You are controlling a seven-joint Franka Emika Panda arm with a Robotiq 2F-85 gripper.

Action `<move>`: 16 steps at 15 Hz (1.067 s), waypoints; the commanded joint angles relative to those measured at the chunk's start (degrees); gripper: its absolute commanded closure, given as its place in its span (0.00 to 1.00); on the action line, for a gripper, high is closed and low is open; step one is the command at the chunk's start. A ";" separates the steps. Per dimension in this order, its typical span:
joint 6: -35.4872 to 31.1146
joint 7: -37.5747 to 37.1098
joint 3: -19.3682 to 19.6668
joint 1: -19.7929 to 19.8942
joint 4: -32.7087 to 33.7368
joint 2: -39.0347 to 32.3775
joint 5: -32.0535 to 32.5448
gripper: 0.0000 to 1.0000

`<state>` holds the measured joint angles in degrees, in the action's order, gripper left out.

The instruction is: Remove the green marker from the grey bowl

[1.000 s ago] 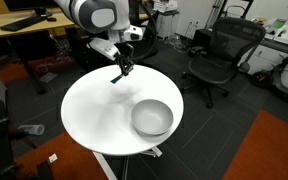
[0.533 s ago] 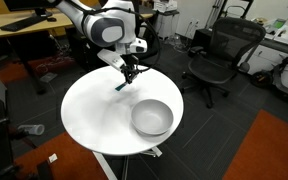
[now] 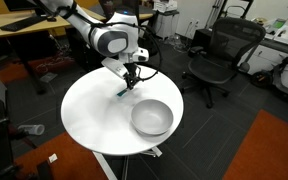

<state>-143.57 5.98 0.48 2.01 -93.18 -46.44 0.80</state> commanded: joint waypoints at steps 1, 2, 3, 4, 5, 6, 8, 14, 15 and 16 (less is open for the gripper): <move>0.43 -0.06 -1.19 0.85 1.95 -1.38 -0.88 0.50; 0.12 -0.39 -0.95 0.58 1.69 -1.15 -0.65 0.42; -0.25 -0.45 -0.91 0.52 1.36 -0.77 -0.59 0.35; -0.93 -0.79 -0.69 0.15 0.40 0.18 -0.32 0.27; -1.53 -0.82 -0.75 -0.01 -0.67 1.35 -0.28 0.20; -1.99 -1.41 -0.48 -0.40 -1.77 2.62 -0.13 0.12; -2.60 -1.43 -0.54 -0.74 -3.57 4.95 -0.02 0.00; -1.88 -2.80 -0.53 -2.17 -12.18 15.67 0.17 0.00; -1.41 -3.00 -0.45 -2.49 -13.76 17.62 0.41 0.00; -0.75 -3.12 -0.44 -2.81 -15.59 19.86 0.59 0.00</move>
<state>-144.90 5.07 -0.02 0.20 -100.56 -34.92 0.81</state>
